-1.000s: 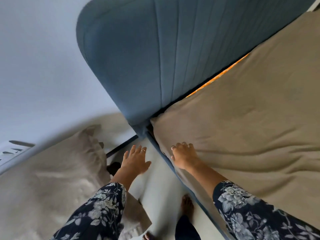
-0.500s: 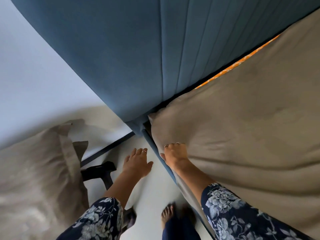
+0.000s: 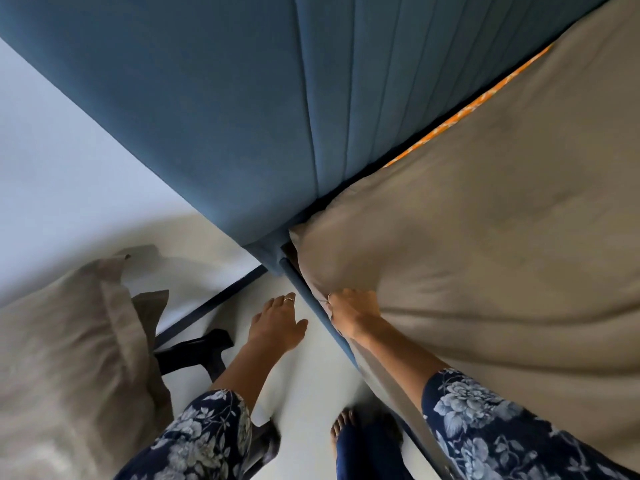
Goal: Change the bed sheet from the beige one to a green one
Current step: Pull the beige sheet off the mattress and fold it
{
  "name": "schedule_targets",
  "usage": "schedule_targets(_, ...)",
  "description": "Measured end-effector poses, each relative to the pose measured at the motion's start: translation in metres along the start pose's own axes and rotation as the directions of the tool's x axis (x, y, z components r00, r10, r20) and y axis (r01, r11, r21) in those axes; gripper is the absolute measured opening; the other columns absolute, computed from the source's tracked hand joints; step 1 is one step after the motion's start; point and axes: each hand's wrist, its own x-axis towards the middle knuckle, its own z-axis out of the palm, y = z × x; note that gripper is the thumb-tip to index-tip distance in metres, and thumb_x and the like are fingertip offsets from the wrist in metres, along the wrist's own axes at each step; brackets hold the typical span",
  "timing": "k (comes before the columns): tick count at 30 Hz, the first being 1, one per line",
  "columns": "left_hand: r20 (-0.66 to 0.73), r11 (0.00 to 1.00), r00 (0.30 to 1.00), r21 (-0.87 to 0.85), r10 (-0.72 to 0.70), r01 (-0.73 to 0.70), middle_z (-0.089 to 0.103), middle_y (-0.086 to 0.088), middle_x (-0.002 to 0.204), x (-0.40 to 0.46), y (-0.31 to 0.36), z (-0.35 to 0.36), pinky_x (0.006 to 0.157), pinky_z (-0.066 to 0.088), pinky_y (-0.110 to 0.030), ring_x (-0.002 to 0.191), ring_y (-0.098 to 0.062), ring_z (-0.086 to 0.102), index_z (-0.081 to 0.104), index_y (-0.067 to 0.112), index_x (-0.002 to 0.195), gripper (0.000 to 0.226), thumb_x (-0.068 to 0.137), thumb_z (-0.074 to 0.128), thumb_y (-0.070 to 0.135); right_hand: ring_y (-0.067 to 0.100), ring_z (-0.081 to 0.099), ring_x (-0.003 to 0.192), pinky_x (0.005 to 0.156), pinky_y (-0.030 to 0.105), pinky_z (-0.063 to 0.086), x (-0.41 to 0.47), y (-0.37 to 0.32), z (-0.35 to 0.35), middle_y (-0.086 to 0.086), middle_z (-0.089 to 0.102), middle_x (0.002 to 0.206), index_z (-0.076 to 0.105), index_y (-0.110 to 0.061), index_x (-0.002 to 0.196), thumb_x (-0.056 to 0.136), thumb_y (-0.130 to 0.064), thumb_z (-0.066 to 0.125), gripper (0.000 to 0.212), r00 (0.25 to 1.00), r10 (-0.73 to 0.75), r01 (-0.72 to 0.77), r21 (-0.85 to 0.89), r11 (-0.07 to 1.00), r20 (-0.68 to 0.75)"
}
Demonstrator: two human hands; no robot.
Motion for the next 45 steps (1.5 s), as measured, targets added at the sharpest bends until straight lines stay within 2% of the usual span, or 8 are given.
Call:
schedule_targets(9, 0.045, 0.995, 0.994, -0.019, 0.097, -0.097, 0.033, -0.008, 0.152, -0.026, 0.025, -0.026, 0.106, 0.040, -0.044, 0.133, -0.028, 0.042, -0.004, 0.028, 0.152, 0.093, 0.089, 0.064, 0.028, 0.029, 0.061, 0.106, 0.081, 0.032, 0.044, -0.066, 0.022, -0.035, 0.010, 0.066, 0.113, 0.063, -0.015, 0.107, 0.098, -0.027, 0.042, 0.025, 0.999, 0.015, -0.008, 0.164, 0.986, -0.040)
schedule_targets(13, 0.133, 0.977, 0.968, -0.021, 0.213, -0.212, 0.042, -0.008, 0.145, -0.040, 0.050, -0.037, 0.103, 0.041, -0.047, 0.129, -0.030, 0.046, 0.000, 0.037, 0.151, 0.096, 0.086, 0.069, 0.023, 0.030, 0.060, 0.106, 0.080, 0.032, 0.044, -0.105, 0.033, -0.049, 0.012, 0.066, 0.112, 0.062, -0.014, 0.107, 0.100, -0.030, 0.039, 0.028, 0.992, 0.088, -0.064, 0.252, 0.966, -0.087)
schedule_targets(20, 0.124, 0.841, 0.909, 0.349, 0.397, -0.415, 0.056, -0.006, 0.130, -0.063, 0.112, -0.033, 0.085, 0.051, -0.042, 0.116, -0.030, 0.056, 0.027, 0.034, 0.146, 0.064, 0.091, 0.058, 0.042, 0.036, 0.061, 0.092, 0.066, 0.032, 0.033, -0.165, 0.055, -0.056, 0.015, 0.067, 0.091, 0.058, -0.011, 0.082, 0.099, -0.031, 0.044, 0.029, 0.962, 0.181, -0.068, 0.459, 0.886, -0.206)
schedule_targets(23, 0.069, 0.681, 0.831, 0.538, 0.552, -0.497, 0.063, -0.007, 0.118, -0.087, 0.140, -0.036, 0.081, 0.050, -0.040, 0.108, -0.030, 0.061, 0.055, 0.023, 0.126, 0.029, 0.101, 0.041, 0.028, 0.038, 0.060, 0.081, 0.061, 0.031, 0.032, -0.191, 0.068, -0.062, 0.017, 0.064, 0.077, 0.050, -0.016, 0.067, 0.097, -0.031, 0.049, 0.033, 0.931, 0.241, -0.047, 0.563, 0.825, -0.275)
schedule_targets(27, 0.119, 0.592, 0.758, 0.552, 0.641, -0.588, 0.064, -0.008, 0.116, -0.120, 0.168, -0.057, 0.082, 0.050, -0.039, 0.107, -0.031, 0.062, 0.059, 0.018, 0.121, 0.030, 0.099, 0.037, 0.017, 0.034, 0.051, 0.063, 0.059, 0.031, 0.029, -0.231, 0.079, -0.078, 0.013, 0.051, 0.059, 0.025, -0.028, 0.055, 0.092, -0.034, 0.048, 0.043, 0.870, 0.344, -0.027, 0.663, 0.748, -0.353)
schedule_targets(31, 0.187, 0.335, 0.603, 0.687, 0.775, -0.644, 0.062, -0.008, 0.120, -0.152, 0.207, -0.104, 0.081, 0.048, -0.037, 0.110, -0.032, 0.060, 0.056, 0.018, 0.123, 0.032, 0.099, 0.034, 0.016, 0.018, 0.040, 0.059, 0.060, 0.028, 0.027, -0.274, 0.090, -0.109, -0.007, 0.033, 0.050, 0.028, -0.026, 0.054, 0.096, -0.024, 0.054, 0.049, 0.801, 0.466, -0.025, 0.757, 0.653, -0.376)
schedule_targets(34, 0.169, 0.223, 0.505, 0.748, 0.847, -0.625, 0.060, -0.007, 0.123, -0.179, 0.245, -0.132, 0.079, 0.048, -0.037, 0.112, -0.032, 0.059, 0.055, 0.019, 0.124, 0.032, 0.100, 0.034, 0.018, 0.009, 0.037, 0.053, 0.060, 0.028, 0.028, -0.299, 0.104, -0.139, -0.011, 0.033, 0.048, 0.035, -0.028, 0.052, 0.096, -0.021, 0.055, 0.049, 0.732, 0.526, 0.035, 0.796, 0.605, -0.432)
schedule_targets(45, 0.202, -0.030, 0.207, 0.780, 0.957, -0.625, 0.058, -0.009, 0.127, -0.299, 0.425, -0.159, 0.085, 0.046, -0.041, 0.115, -0.034, 0.056, 0.052, 0.016, 0.126, 0.030, 0.100, 0.037, 0.015, 0.013, 0.036, 0.049, 0.053, 0.032, 0.031, -0.444, 0.213, -0.212, 0.000, 0.039, 0.051, 0.041, -0.014, 0.056, 0.097, -0.015, 0.052, 0.043, 0.424, 0.733, 0.056, 0.823, 0.565, -0.532)
